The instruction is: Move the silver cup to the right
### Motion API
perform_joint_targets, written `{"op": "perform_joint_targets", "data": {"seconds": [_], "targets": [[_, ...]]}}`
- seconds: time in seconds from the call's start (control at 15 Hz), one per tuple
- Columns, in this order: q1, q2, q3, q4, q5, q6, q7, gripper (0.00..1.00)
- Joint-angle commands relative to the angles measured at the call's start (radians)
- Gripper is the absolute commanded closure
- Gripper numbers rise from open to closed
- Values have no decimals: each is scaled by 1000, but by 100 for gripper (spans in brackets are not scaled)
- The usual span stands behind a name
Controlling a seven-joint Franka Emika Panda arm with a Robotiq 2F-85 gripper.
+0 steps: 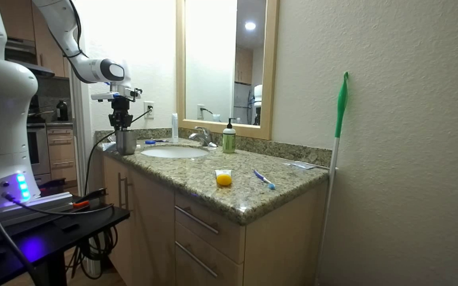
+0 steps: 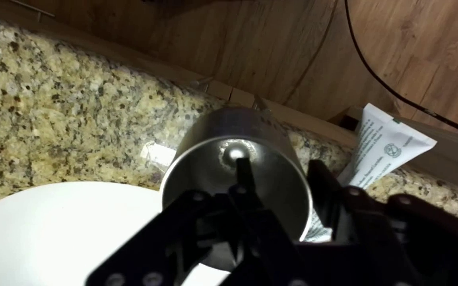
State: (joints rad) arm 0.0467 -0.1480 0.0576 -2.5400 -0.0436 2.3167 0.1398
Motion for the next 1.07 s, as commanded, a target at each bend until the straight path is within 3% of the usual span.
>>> {"op": "perform_joint_targets", "data": {"seconds": [0.0, 0.13, 0.53, 0.73, 1.0], "targets": [[-26, 0, 2, 7, -54, -31, 97, 90], [-39, -26, -3, 12, -70, -69, 165, 100], [-116, -236, -34, 48, -119, -325, 294, 99], [-175, -385, -75, 68, -108, -365, 298, 99], [-246, -570, -177, 114, -28, -394, 235, 99]]}}
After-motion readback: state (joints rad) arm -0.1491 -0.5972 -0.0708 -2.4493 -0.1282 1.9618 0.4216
